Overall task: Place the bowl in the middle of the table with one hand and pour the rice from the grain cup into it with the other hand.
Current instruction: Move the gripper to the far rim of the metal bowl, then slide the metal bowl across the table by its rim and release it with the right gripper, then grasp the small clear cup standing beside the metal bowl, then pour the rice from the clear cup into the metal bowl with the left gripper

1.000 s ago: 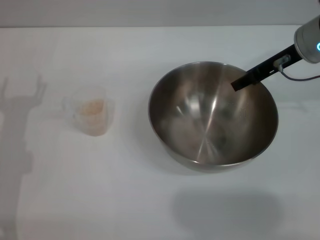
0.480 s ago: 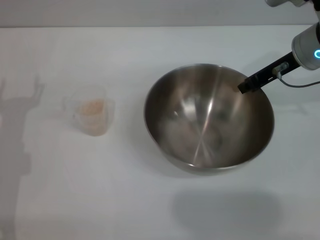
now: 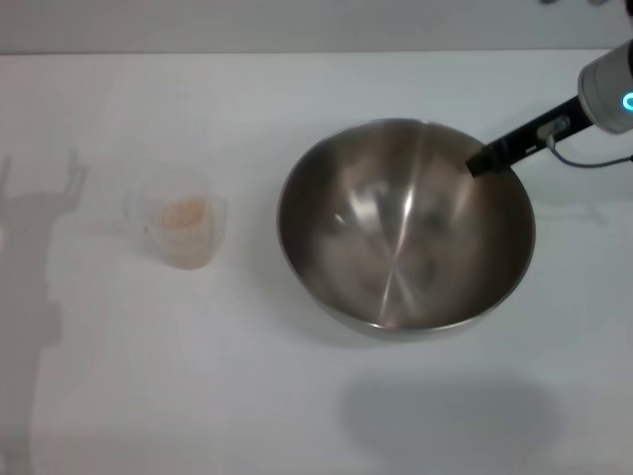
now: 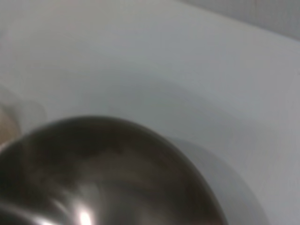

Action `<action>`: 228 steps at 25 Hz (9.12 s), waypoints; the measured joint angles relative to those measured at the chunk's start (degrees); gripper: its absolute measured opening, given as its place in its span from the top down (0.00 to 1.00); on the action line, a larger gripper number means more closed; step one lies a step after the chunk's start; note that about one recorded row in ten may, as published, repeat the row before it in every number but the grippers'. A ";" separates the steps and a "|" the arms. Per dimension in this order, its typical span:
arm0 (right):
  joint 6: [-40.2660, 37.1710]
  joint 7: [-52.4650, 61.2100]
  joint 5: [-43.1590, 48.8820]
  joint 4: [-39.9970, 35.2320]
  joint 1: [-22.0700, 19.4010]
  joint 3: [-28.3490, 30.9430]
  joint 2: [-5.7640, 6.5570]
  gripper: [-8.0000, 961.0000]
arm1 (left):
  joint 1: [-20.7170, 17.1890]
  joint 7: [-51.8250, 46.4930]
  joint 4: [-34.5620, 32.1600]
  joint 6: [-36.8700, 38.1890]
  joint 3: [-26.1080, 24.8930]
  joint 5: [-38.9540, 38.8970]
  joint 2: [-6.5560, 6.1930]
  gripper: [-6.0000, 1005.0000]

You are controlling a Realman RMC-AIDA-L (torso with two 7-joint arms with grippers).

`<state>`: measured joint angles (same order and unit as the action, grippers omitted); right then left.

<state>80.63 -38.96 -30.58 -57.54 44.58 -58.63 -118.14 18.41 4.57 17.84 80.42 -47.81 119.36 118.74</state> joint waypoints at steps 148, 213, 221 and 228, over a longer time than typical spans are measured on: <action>-158.94 41.06 -20.66 46.30 -12.25 -61.87 -0.68 0.19 | -6.33 14.46 13.46 -16.89 23.66 -15.48 0.44 0.20; -158.85 41.07 -20.66 46.50 -11.77 -61.96 -0.71 0.19 | 4.30 42.27 10.72 0.23 24.22 -8.09 0.43 0.97; -159.14 41.05 -20.57 46.65 -11.57 -61.96 -0.66 0.19 | 6.72 72.09 12.10 -4.05 24.43 3.73 0.44 0.97; -159.09 41.03 -19.14 46.65 -11.10 -61.59 -0.50 0.19 | 8.08 88.16 12.79 -7.90 24.80 7.18 0.44 0.97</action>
<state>-78.46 2.07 -49.72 -10.89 33.48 -120.22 -118.65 26.49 92.73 30.64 72.52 -23.02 126.53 119.18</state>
